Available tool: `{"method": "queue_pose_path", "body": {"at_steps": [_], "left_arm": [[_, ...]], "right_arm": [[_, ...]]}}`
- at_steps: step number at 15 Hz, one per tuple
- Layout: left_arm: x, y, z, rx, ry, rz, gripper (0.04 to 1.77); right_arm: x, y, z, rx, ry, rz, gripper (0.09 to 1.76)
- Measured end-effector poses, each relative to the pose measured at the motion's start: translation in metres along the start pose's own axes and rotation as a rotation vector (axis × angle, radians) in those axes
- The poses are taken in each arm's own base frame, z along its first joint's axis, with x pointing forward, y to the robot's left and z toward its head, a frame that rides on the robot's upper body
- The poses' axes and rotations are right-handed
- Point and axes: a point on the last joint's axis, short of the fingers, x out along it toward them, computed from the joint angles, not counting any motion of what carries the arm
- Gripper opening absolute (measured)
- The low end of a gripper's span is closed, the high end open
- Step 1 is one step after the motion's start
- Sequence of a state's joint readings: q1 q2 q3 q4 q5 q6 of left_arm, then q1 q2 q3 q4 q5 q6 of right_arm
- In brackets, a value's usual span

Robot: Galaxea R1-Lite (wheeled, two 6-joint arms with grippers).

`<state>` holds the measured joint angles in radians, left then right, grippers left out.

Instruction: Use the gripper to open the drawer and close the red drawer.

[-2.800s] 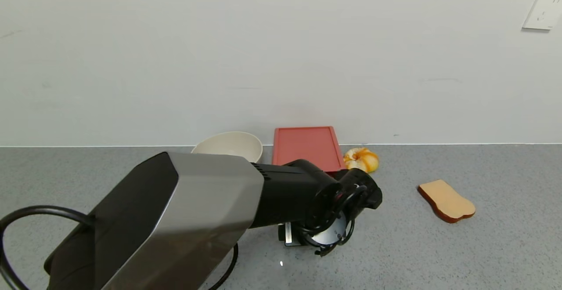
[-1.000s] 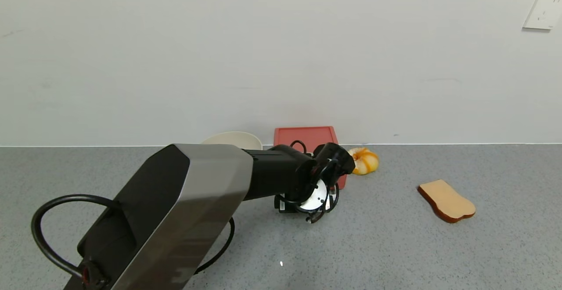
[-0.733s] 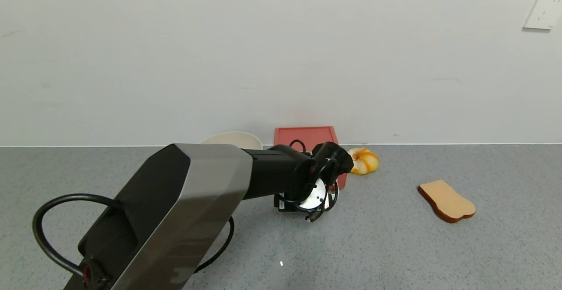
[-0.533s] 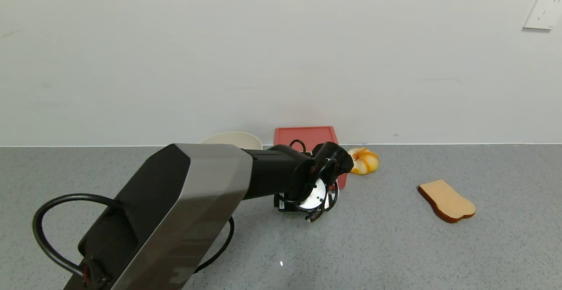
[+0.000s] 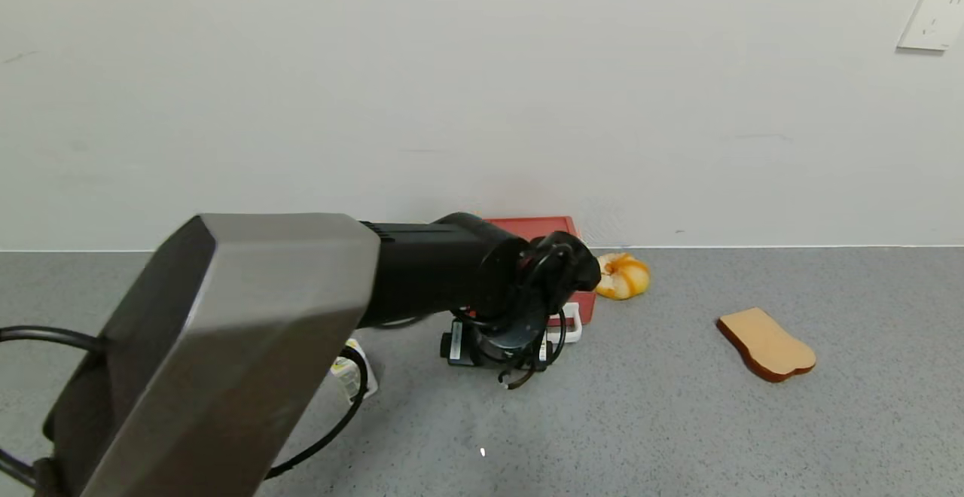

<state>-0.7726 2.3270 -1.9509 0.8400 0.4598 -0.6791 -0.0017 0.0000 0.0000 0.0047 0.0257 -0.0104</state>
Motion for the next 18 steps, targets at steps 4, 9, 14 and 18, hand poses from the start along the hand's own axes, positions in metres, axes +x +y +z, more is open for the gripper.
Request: {"method": "queue_pose_path", "body": {"at_steps": [4,9,14,18], "left_arm": [[-0.057,0.035,0.007,0.034,-0.030,-0.028,1.72],[-0.130,0.100,0.017,0.070,-0.116,-0.147,1.72],[-0.186,0.169,0.012,0.111,-0.322,-0.332,1.72],[-0.203,0.209,-0.013,0.100,-0.509,-0.374,1.72]], "right_arm": [[0.000,0.000,0.000,0.000,0.000,-0.001,1.71],[0.000,0.000,0.000,0.000,0.000,0.000,1.71],[0.000,0.000,0.000,0.000,0.000,0.000,1.71],[0.000,0.000,0.000,0.000,0.000,0.000,1.71]]}}
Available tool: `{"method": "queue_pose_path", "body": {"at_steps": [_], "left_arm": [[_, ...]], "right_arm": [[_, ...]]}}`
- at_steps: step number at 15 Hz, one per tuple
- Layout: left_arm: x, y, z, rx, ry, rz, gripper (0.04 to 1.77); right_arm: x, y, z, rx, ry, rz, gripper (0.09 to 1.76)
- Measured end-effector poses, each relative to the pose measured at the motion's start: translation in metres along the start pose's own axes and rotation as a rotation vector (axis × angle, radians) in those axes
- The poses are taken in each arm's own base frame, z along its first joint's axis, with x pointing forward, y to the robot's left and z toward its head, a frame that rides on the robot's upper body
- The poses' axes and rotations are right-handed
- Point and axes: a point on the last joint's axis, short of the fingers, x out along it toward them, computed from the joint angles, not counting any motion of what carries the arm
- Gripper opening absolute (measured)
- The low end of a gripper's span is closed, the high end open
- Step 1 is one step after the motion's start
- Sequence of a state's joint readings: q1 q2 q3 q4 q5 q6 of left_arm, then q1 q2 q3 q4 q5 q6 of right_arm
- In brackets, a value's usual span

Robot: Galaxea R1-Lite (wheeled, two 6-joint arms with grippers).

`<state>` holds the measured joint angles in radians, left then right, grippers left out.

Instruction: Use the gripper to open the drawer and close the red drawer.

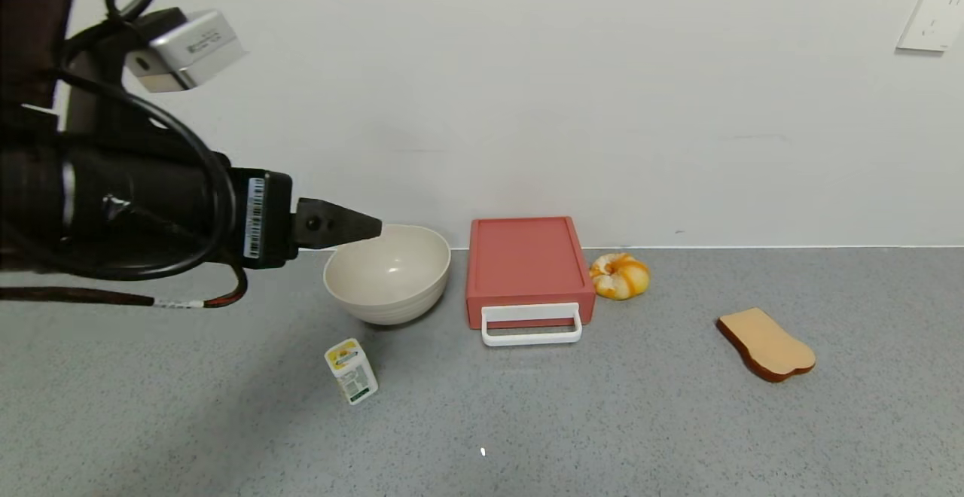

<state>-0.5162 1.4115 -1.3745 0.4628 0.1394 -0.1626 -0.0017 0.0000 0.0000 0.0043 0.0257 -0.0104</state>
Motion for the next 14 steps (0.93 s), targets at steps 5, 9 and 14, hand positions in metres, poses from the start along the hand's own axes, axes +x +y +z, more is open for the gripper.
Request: {"method": "queue_pose_path", "body": {"at_steps": [5,9,14], "left_arm": [[-0.040,0.015,-0.027,-0.005,-0.236,0.015,1.72],[-0.078,0.030,-0.058,-0.008,-0.323,0.108,1.72],[-0.114,0.051,-0.092,-0.017,-0.392,0.311,1.72]], "right_arm": [[0.000,0.000,0.000,0.000,0.000,-0.001,1.71],[0.000,0.000,0.000,0.000,0.000,0.000,1.71],[0.000,0.000,0.000,0.000,0.000,0.000,1.71]]}}
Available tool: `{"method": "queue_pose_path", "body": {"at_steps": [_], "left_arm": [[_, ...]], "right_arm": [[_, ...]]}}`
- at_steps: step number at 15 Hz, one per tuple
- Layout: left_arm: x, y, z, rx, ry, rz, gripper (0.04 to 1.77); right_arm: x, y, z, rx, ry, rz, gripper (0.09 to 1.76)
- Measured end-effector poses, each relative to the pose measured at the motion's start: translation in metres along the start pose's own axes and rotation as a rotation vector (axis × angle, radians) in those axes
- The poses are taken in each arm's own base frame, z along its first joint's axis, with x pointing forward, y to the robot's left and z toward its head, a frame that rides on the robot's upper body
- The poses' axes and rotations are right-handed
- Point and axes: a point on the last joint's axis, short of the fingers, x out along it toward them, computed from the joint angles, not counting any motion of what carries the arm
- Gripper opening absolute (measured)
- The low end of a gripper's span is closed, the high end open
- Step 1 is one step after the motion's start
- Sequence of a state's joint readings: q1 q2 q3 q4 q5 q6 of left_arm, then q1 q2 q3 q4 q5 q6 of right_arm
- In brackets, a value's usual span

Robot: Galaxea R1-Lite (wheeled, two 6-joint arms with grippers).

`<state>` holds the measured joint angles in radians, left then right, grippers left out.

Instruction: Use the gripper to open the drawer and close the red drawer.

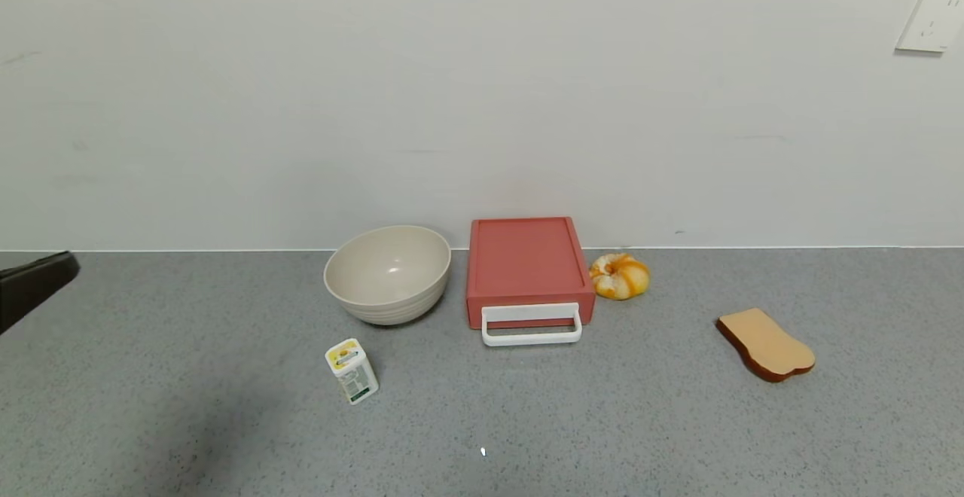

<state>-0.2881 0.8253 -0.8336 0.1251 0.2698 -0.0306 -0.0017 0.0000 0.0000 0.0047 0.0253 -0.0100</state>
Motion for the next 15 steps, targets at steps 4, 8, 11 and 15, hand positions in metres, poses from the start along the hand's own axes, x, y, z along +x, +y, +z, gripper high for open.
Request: {"method": "queue_pose_path", "body": {"at_steps": [4,8,11,15], "left_arm": [[-0.021,0.012,-0.013,-0.009,-0.036,0.124,1.72],[-0.042,0.017,-0.028,0.002,-0.069,0.175,1.72],[-0.063,0.019,-0.045,0.005,-0.102,0.188,1.72],[-0.097,0.021,-0.076,-0.003,-0.146,0.229,1.72]], "right_arm": [[0.000,0.000,0.000,0.000,0.000,0.000,1.71],[0.000,0.000,0.000,0.000,0.000,0.000,1.71],[0.000,0.000,0.000,0.000,0.000,0.000,1.71],[0.000,0.000,0.000,0.000,0.000,0.000,1.71]]}}
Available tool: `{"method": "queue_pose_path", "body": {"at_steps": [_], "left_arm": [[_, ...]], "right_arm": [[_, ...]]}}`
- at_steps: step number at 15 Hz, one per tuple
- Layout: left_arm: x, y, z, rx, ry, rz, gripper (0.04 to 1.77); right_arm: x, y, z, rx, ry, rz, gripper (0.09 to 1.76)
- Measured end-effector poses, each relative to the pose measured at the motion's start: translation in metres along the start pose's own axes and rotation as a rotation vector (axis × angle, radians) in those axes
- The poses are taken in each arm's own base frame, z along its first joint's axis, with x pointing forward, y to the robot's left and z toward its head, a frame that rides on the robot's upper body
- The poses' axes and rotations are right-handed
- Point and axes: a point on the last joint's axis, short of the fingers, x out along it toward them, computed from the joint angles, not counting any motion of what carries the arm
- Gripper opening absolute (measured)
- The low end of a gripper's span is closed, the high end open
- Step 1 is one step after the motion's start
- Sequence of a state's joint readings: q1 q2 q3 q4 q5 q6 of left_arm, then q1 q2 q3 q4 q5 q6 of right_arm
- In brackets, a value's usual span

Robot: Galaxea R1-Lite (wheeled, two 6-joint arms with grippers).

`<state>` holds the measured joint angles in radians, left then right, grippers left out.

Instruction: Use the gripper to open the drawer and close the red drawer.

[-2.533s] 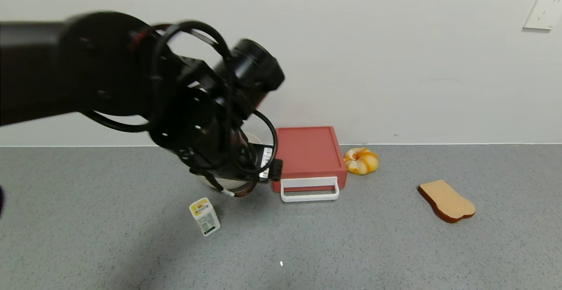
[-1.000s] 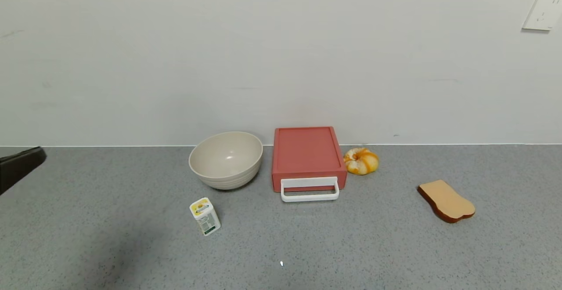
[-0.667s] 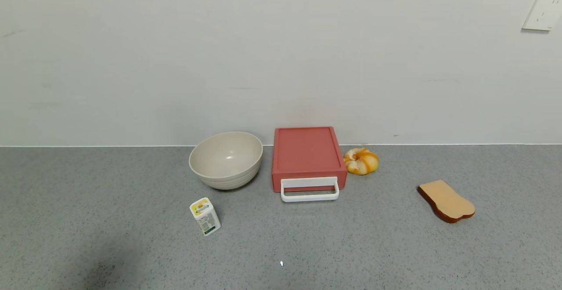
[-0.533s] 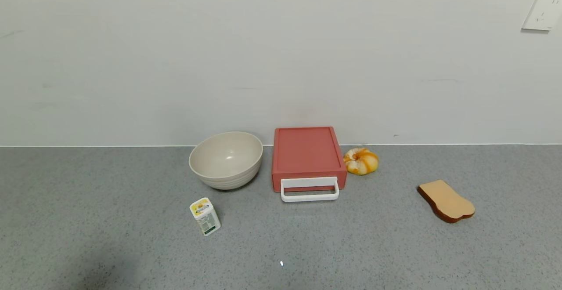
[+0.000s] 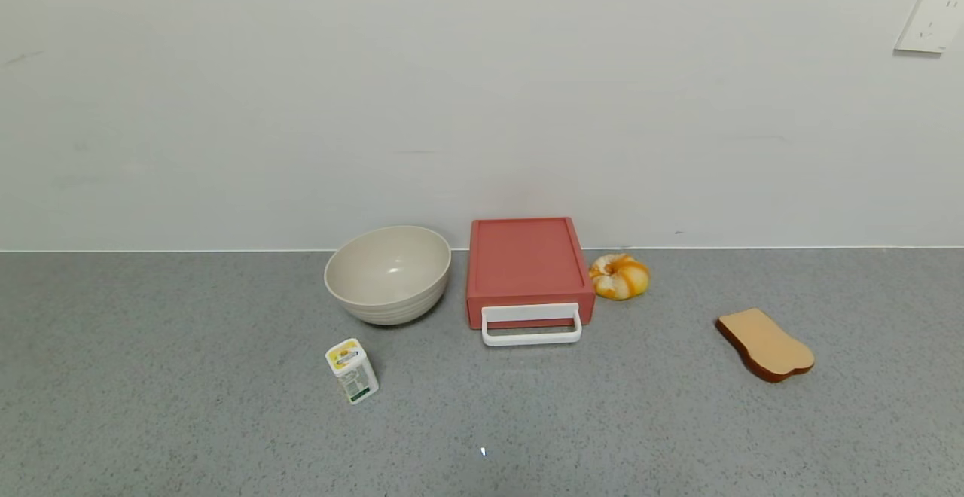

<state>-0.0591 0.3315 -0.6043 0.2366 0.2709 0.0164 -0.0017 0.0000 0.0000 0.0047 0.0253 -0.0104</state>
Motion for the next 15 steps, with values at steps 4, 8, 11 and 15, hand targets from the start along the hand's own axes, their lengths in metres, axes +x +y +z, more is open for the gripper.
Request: {"method": "queue_pose_path", "body": {"at_steps": [4,8,11,15], "left_arm": [[-0.027,0.004,-0.020,0.011,-0.067,0.031,1.72],[-0.034,0.002,-0.053,0.045,-0.097,-0.066,1.72],[-0.025,-0.002,-0.072,0.054,-0.168,-0.128,1.72],[-0.004,-0.009,-0.112,0.120,-0.136,-0.198,1.72]], "right_arm": [[0.000,0.000,0.000,0.000,0.000,0.000,1.71],[0.000,0.000,0.000,0.001,0.000,0.000,1.71],[0.000,0.000,0.000,0.001,0.000,0.000,1.71],[0.000,0.000,0.000,0.001,0.000,0.000,1.71]]}}
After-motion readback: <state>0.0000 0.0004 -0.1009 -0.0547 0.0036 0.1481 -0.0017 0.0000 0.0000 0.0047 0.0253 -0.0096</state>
